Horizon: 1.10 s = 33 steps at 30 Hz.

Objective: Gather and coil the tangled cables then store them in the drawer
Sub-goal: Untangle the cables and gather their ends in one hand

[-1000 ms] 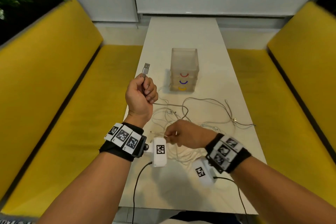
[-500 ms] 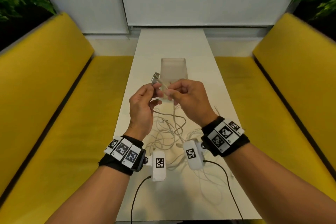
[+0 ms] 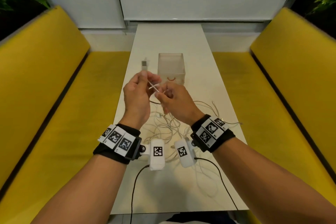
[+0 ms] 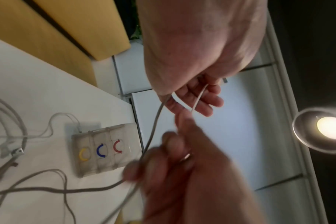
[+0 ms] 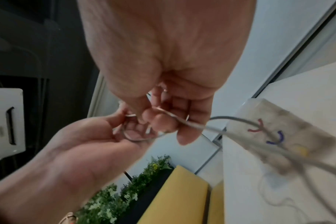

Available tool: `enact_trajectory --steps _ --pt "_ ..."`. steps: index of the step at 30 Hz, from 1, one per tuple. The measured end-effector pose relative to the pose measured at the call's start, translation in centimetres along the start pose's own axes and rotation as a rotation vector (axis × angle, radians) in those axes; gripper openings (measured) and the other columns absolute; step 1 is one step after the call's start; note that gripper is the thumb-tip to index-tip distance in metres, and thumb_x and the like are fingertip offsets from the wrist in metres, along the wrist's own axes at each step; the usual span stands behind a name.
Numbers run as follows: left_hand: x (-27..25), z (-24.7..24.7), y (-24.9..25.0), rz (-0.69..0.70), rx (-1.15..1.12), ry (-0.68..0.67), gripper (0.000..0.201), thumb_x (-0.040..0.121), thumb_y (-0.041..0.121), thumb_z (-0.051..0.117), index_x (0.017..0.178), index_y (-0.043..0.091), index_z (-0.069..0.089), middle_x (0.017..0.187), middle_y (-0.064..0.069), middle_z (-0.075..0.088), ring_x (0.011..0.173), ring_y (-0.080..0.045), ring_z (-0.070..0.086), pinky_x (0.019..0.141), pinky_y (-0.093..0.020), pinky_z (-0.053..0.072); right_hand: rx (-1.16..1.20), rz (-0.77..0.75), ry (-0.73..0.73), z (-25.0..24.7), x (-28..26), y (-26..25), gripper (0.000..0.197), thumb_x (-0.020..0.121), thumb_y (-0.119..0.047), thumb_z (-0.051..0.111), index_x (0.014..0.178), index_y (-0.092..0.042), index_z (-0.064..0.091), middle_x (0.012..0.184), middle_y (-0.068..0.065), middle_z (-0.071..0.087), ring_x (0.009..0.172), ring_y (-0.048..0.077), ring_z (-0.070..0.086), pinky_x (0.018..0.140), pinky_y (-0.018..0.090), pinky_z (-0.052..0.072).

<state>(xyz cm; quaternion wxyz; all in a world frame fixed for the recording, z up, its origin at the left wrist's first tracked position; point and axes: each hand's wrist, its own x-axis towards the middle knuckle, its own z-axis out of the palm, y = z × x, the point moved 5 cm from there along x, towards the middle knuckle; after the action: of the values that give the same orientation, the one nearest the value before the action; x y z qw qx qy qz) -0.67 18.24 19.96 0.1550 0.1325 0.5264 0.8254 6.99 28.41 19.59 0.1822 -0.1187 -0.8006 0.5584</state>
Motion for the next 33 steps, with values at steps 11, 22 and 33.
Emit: enact_trajectory --steps 11,22,33 --pt "2.6 -4.1 3.9 0.02 -0.142 0.173 0.029 0.111 0.034 0.039 0.089 0.019 0.053 0.059 0.006 0.034 0.049 -0.007 0.027 0.041 -0.02 0.025 -0.291 0.21 -0.029 -5.6 -3.7 8.8 0.036 0.09 -0.033 0.072 0.064 -0.013 0.056 0.055 -0.009 0.046 0.046 0.001 0.037 0.049 0.012 0.033" --pt "3.3 -5.2 6.3 0.081 -0.192 0.22 0.03 0.11 0.035 0.039 0.088 0.02 0.053 0.059 0.006 0.035 0.049 -0.008 0.027 0.044 -0.022 0.023 -0.132 0.416 0.115 -8.8 -5.5 13.1 0.038 0.093 -0.021 0.069 0.06 -0.01 0.052 0.066 0.005 0.058 0.042 -0.002 0.042 0.047 0.019 0.036" --pt "2.5 -4.6 4.8 0.009 -0.306 0.197 0.047 0.109 0.047 0.036 0.069 0.022 0.043 0.054 0.007 0.027 0.047 -0.009 0.019 0.041 -0.023 0.016 -0.334 0.457 0.019 -8.5 -3.4 13.2 0.018 0.096 -0.011 0.044 0.091 -0.007 0.061 0.083 0.005 0.061 0.076 0.021 0.054 0.067 0.034 0.04"
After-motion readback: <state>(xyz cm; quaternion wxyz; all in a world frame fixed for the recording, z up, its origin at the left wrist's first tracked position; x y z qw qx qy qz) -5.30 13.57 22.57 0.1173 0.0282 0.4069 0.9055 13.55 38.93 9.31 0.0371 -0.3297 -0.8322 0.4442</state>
